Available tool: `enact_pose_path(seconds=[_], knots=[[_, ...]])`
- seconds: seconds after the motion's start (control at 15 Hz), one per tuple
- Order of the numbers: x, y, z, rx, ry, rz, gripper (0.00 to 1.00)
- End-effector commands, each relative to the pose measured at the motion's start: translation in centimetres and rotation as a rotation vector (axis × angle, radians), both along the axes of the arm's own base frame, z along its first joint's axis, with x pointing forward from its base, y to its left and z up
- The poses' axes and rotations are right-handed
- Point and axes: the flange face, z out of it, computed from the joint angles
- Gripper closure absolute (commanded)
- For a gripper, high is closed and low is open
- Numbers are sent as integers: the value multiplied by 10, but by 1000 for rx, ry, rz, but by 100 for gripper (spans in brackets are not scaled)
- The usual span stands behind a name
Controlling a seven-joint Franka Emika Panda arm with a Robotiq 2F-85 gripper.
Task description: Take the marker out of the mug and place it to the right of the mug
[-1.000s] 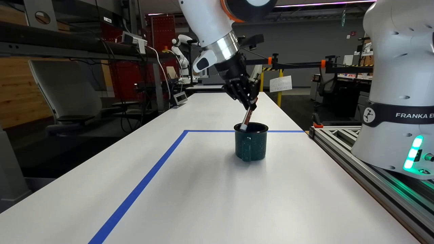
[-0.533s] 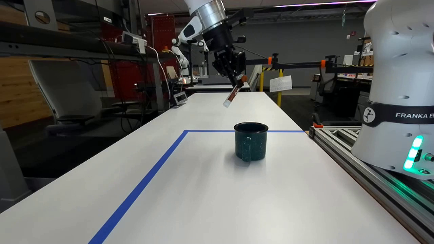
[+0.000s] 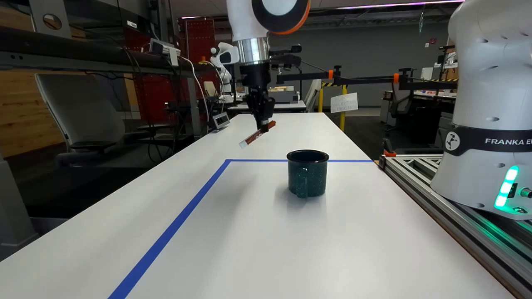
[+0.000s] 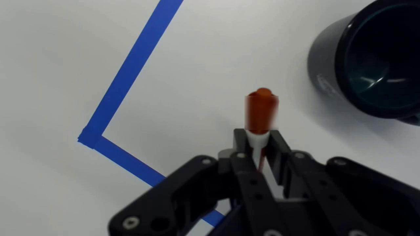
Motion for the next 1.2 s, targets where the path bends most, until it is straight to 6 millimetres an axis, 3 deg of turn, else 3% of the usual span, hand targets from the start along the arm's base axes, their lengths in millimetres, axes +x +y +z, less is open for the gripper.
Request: enact_pose_path(seconds=[0.0, 0.27, 0.47, 0.87, 0.93, 1.0, 1.13], knots=[[-2, -7, -48, -4, -55, -25, 95], [-5, -14, -95, -3, -33, -55, 95], [-10, -16, -118, -15, 15, -68, 95], [-7, -11, -113, -79, 46, -74, 95], [-7, -9, -111, -91, 64, -69, 55], [-7, -8, -107, -112, 81, -73, 54], [-11, 1, -94, -125, 146, -62, 41]])
